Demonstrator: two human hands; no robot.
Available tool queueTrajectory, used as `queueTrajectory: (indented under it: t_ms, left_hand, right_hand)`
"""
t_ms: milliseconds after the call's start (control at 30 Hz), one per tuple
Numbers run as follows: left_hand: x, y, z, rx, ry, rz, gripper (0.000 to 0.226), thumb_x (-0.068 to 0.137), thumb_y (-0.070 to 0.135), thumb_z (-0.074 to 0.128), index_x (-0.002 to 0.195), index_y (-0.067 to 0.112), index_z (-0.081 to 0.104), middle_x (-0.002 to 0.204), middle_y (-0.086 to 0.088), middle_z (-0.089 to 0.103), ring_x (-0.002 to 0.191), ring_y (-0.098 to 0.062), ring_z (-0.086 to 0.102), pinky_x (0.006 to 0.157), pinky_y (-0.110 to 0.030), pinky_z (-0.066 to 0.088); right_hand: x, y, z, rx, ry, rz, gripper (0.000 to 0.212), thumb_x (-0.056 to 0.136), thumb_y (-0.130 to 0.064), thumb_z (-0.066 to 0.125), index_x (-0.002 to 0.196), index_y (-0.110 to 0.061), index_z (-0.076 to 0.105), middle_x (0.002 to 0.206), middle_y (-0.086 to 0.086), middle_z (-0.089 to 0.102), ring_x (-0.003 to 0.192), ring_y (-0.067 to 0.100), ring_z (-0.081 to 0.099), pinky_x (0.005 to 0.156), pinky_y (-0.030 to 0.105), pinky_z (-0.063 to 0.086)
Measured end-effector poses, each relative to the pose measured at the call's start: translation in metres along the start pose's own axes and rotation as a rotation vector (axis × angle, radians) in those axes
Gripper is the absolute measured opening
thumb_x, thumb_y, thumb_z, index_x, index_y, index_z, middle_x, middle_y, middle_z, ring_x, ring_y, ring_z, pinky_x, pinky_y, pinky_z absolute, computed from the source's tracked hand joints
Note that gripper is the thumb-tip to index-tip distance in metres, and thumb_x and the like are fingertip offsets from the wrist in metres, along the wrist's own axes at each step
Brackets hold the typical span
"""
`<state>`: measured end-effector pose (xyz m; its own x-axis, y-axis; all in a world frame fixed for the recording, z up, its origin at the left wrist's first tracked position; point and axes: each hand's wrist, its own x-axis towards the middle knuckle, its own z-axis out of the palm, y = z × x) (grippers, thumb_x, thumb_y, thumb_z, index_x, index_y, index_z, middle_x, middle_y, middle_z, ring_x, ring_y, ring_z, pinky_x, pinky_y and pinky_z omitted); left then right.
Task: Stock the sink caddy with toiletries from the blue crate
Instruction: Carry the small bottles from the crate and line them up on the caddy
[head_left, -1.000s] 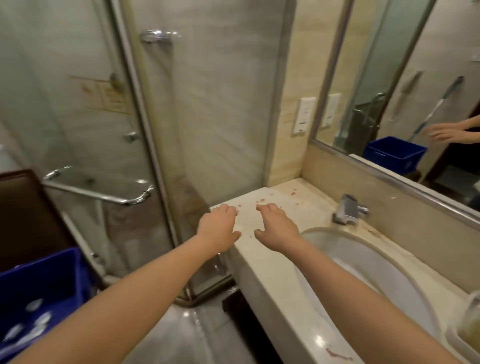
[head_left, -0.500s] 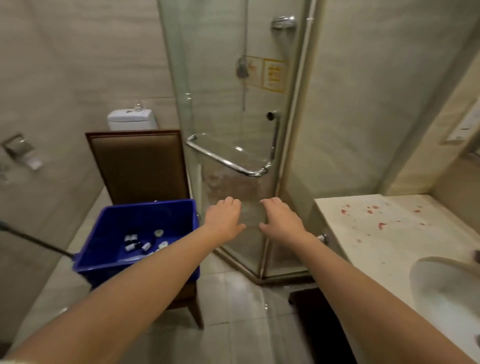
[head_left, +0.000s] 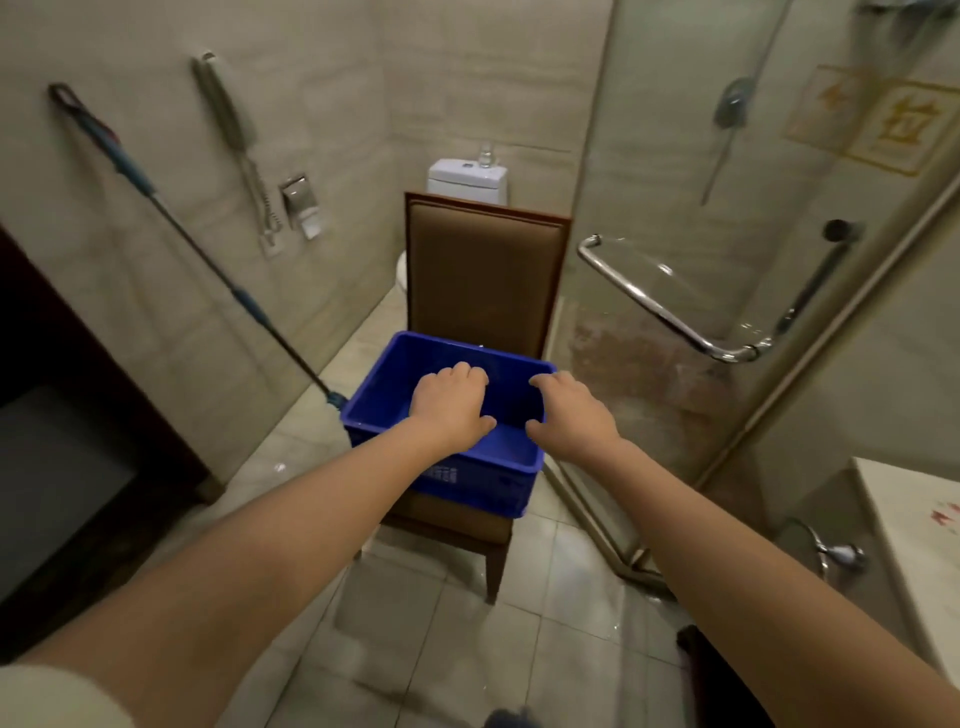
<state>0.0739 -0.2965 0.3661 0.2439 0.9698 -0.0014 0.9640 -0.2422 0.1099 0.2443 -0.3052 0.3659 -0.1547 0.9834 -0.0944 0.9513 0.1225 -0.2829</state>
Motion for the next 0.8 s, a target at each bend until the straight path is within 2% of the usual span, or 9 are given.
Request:
queueTrajectory:
  t_ms: [200,367,800]
  left_hand:
    - [0.003,-0.043,0.008,-0.003,-0.020,-0.109,0.054,0.089,0.046,0.062,0.133,0.019,0.047,0.127,-0.002,0.052,0.113,-0.021,0.054,0.094,-0.037,0.046]
    - [0.026,-0.079,0.017,-0.009,-0.041,-0.171,0.053,0.089,0.047,0.062,0.132,0.019,0.047,0.126,-0.002,0.053,0.113,-0.021,0.054,0.094,-0.037,0.046]
    - [0.162,-0.143,0.077,-0.060,-0.206,-0.225,0.054,0.090,0.043,0.060,0.135,0.020,0.044,0.127,-0.003,0.052,0.113,-0.022,0.054,0.090,-0.035,0.045]
  right_hand:
    - [0.041,-0.027,0.018,-0.029,-0.052,-0.051,0.062,0.090,-0.029,0.060,0.146,-0.020,0.036,0.142,0.003,0.041,0.125,0.024,0.046,0.092,0.041,0.050]
    - [0.089,-0.037,0.028,-0.041,-0.087,-0.087,0.059,0.091,-0.027,0.059,0.145,-0.019,0.036,0.141,0.004,0.042,0.122,0.025,0.047,0.085,0.040,0.052]
    - [0.250,-0.022,0.076,-0.052,-0.273,-0.129,0.059,0.091,-0.027,0.059,0.145,-0.018,0.037,0.141,0.006,0.042,0.121,0.026,0.046,0.084,0.039,0.051]
